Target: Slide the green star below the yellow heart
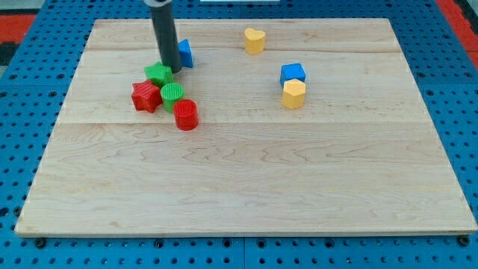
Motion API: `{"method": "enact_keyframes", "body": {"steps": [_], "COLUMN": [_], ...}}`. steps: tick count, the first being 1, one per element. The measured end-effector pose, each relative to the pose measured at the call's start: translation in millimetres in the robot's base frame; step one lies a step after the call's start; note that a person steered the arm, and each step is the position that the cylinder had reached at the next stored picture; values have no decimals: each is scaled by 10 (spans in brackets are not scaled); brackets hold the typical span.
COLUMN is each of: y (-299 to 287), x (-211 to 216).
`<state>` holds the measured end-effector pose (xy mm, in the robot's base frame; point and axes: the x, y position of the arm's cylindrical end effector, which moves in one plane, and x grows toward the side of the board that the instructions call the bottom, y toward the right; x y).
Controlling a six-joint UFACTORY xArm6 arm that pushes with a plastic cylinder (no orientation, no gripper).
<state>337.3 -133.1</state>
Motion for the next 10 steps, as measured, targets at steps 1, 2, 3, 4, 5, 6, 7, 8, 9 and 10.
{"method": "enact_keyframes", "body": {"steps": [1,2,3,4,5,6,7,8,9,10], "y": [-722,-1198,-1059,-345,-369,-470,-129,232,236,70], "x": [-125,67,250,272,286,407,543,529,449,463]}}
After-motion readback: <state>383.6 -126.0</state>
